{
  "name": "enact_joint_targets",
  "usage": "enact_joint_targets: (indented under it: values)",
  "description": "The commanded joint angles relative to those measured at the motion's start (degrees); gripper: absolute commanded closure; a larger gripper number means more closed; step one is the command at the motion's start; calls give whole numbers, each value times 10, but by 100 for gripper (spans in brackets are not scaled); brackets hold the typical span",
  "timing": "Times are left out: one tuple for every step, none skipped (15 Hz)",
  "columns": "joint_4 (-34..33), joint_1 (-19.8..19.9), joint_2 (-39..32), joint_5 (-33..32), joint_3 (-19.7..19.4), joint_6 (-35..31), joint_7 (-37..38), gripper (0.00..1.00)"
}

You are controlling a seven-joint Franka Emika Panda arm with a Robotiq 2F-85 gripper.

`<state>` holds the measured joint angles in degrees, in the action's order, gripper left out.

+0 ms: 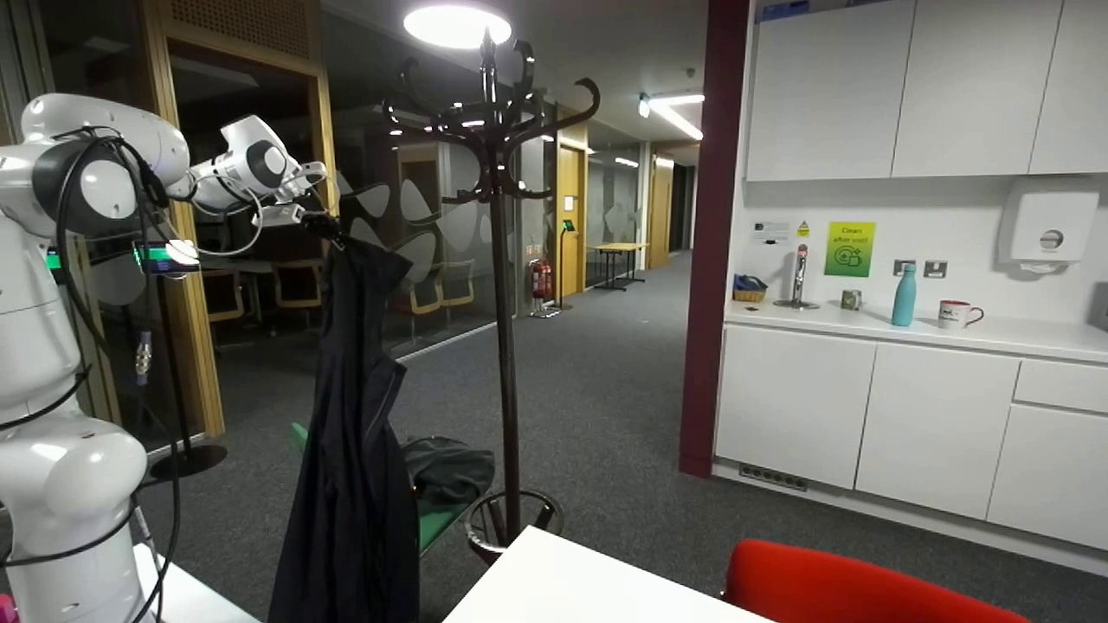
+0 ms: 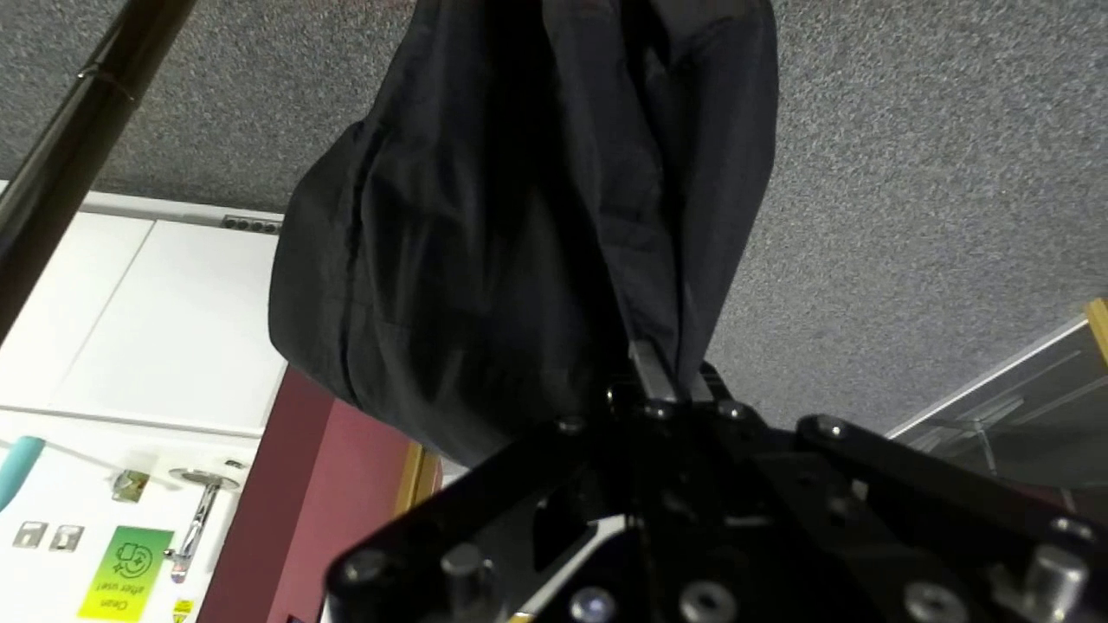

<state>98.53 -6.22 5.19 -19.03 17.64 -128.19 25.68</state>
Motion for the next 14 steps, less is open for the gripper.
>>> enact_joint_targets:
  values:
    - [-72, -24, -52, -30, -4, 1, 4, 100]
    - [-87, -29, -65, -36, -6, 1, 2, 100]
    - [-106, -33, -80, -45, -10, 1, 3, 100]
    - [-120, -37, -94, -57, -15, -1, 6, 100]
    - [-138, -39, -109, -68, -21, -2, 9, 100]
    - [-155, -42, -124, -76, -27, -2, 12, 100]
    - [-172, -47, -140, -83, -34, -1, 15, 100]
    - [-188, -53, -154, -89, -42, -1, 17, 100]
    - [-203, -59, -167, -91, -50, 2, 18, 100]
    - [-216, -66, -181, -94, -59, 3, 19, 100]
    - [-229, -73, -194, -92, -66, 2, 17, 100]
    - [-238, -80, -206, -92, -74, 0, 16, 100]
    - [-249, -86, -217, -89, -81, -1, 15, 100]
    - [-257, -92, -226, -87, -88, -5, 14, 100]
